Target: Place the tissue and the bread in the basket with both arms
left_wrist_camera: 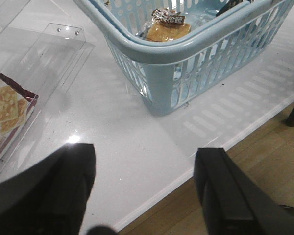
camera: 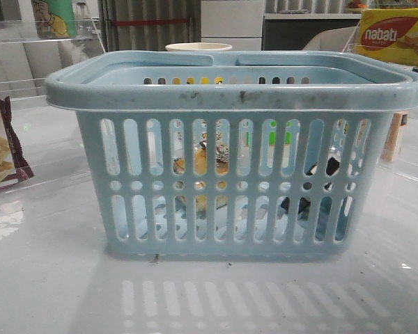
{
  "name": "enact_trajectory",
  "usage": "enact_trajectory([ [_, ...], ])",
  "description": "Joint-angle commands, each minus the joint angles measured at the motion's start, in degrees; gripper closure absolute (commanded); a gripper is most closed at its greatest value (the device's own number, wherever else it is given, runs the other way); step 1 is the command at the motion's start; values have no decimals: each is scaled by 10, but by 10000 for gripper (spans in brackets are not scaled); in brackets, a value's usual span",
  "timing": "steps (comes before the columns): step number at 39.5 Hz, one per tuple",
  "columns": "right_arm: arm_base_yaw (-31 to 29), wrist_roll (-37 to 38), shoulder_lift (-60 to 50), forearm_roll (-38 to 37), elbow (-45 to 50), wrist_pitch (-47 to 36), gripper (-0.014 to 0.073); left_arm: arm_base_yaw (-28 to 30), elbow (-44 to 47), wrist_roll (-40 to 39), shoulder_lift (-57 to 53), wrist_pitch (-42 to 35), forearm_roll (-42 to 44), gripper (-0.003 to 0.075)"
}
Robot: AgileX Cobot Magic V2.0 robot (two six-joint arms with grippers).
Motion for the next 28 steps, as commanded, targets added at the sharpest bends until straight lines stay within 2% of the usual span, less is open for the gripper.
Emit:
enact_trajectory([
  [1, -9, 10, -1, -10, -15, -19, 22, -3, -14, -7, 1, -46, 4, 232],
  [6, -9, 22, -1, -10, -15, -17, 22, -3, -14, -8, 1, -47, 4, 237],
  [9, -9, 22, -1, -10, -15, -17, 41, -3, -14, -9, 1, -47, 4, 279],
  [11, -9, 22, -1, -10, -15, -17, 83, -3, -14, -10, 1, -47, 4, 328],
  [17, -9, 22, -1, -10, -15, -16, 281, -3, -14, -10, 1, -47, 4, 482],
  [24, -9, 22, -1, -10, -15, -15, 480, -3, -14, -10, 1, -47, 4, 627],
  [26, -9, 22, -1, -10, -15, -15, 531, -3, -14, -10, 1, -45, 4, 629],
  [28, -9, 22, -1, -11, -15, -15, 538, -3, -14, -10, 1, -45, 4, 629],
])
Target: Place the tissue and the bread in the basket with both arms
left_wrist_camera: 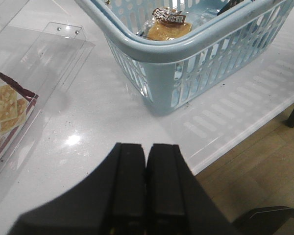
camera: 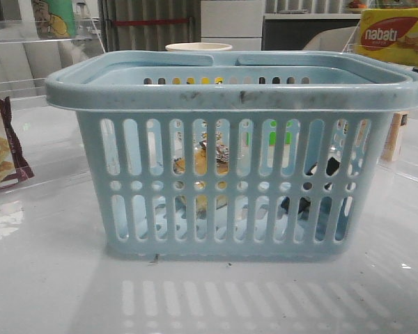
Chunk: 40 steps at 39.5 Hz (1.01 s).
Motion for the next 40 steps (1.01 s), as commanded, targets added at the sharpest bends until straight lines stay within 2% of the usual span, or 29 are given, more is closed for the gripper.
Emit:
enact_trajectory([
  [1, -4, 2, -1, -7, -15, -35, 537, -3, -16, -8, 1, -39, 2, 629],
  [27, -4, 2, -1, -7, -15, -31, 538, 1, -15, -8, -16, -41, 1, 629],
  [32, -4, 2, -1, -7, -15, -31, 538, 42, -7, -8, -53, -68, 5, 629],
  [40, -4, 2, -1, -7, -15, -31, 538, 173, 97, -8, -165, -242, 5, 629],
])
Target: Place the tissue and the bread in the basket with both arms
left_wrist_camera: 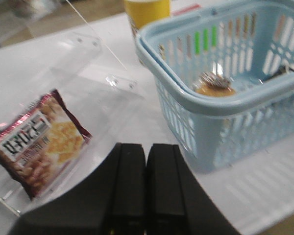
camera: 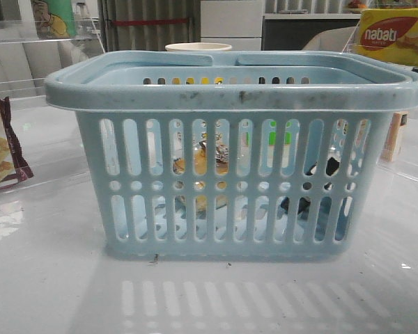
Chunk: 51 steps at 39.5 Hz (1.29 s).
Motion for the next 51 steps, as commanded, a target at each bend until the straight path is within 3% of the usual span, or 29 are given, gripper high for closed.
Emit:
enact_trajectory([
  [1, -4, 1, -1, -6, -15, -37, 538, 65, 47, -6, -51, -135, 1, 629],
  [8, -4, 1, -1, -6, -15, -37, 538, 175, 169, -6, -130, -268, -41, 629],
  [14, -4, 1, -1, -6, -15, -37, 538, 225, 244, -6, -174, -330, -48, 629],
  [28, -4, 1, -1, -6, -15, -36, 538, 216, 344, -6, -210, -449, -48, 629],
  [51, -4, 1, -1, -6, -15, -36, 538, 202, 342, -6, -210, -436, -48, 629],
])
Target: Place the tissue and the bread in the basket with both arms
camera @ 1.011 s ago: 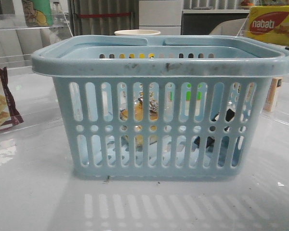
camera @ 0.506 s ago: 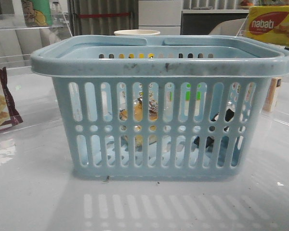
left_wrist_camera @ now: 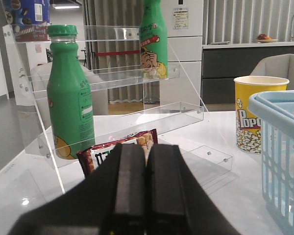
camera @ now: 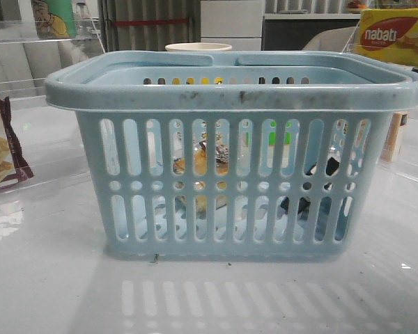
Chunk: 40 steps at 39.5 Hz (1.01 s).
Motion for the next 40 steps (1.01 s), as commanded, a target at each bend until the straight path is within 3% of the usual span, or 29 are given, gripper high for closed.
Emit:
enact_trajectory([
  [1, -4, 1, -1, -6, -15, -38, 538, -4, -1, -5, -11, -50, -3, 629],
  [29, -15, -3, -21, -8, -8, -44, 538, -4, -1, -5, -11, -50, -3, 629],
  [33, -63, -3, -55, -9, 22, -102, 538, -4, -1, -5, -11, -50, -3, 629],
  [40, -165, -3, -163, -9, 148, -297, 538, -4, -1, -5, -11, -50, -3, 629],
])
